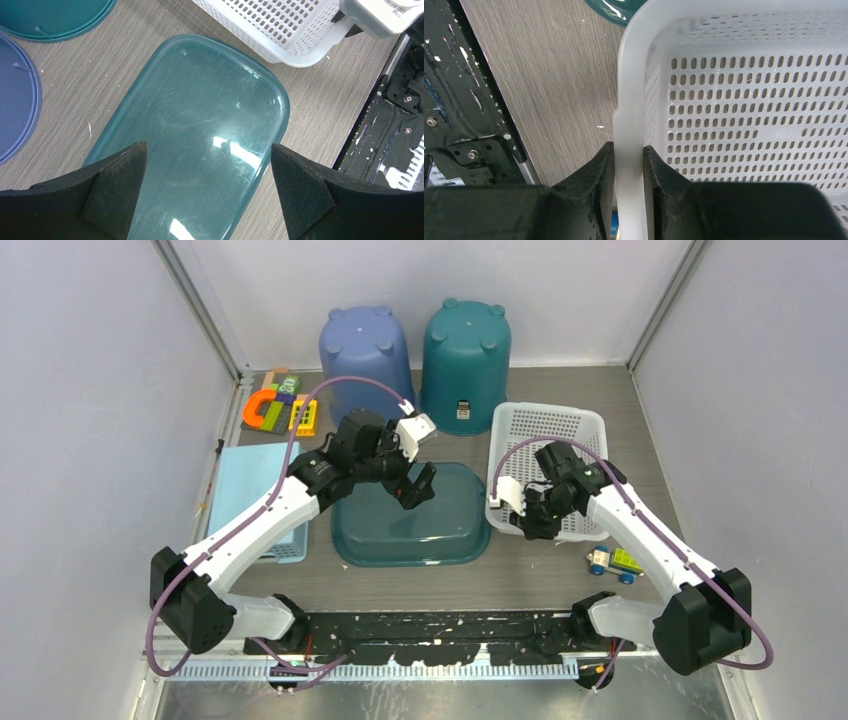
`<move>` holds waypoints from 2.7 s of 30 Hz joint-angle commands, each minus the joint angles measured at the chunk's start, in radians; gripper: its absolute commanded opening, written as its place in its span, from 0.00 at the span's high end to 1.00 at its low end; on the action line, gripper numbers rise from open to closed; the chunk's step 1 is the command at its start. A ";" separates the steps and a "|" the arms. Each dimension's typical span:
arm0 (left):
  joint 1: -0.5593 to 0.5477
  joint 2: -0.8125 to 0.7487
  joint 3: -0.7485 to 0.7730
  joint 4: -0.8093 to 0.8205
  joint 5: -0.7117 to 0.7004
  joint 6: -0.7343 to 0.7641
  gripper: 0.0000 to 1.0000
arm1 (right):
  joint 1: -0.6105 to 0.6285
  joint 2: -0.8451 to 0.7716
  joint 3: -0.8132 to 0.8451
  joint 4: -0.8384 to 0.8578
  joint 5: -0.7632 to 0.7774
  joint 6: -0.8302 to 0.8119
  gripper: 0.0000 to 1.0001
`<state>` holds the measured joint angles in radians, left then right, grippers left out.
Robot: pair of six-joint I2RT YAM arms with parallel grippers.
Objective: Turn the large container upside down
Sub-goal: Turn the container upside down at the center of the board.
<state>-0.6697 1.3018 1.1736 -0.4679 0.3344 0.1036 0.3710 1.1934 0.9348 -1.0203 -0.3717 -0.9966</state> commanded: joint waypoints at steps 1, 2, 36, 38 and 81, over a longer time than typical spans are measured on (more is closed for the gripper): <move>0.005 0.002 0.014 0.034 0.022 -0.013 0.05 | 0.003 -0.041 0.062 -0.050 -0.019 -0.015 0.83; 0.005 0.002 0.014 0.033 0.020 -0.012 0.05 | 0.003 -0.044 0.066 -0.053 -0.017 -0.016 0.84; -0.172 0.019 0.267 -0.321 0.110 0.343 0.00 | 0.003 -0.144 0.226 -0.155 -0.022 0.019 0.99; -0.172 0.021 0.275 -0.321 0.158 0.333 0.00 | 0.003 -0.152 0.232 -0.157 -0.029 0.032 0.99; -0.327 0.268 0.510 -0.318 0.269 0.206 0.19 | -0.099 -0.187 0.536 -0.454 -0.318 0.028 0.99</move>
<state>-0.9878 1.5589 1.6367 -0.7784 0.5690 0.3286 0.2844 1.0183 1.4055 -1.4422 -0.5934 -0.9501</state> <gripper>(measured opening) 0.815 0.235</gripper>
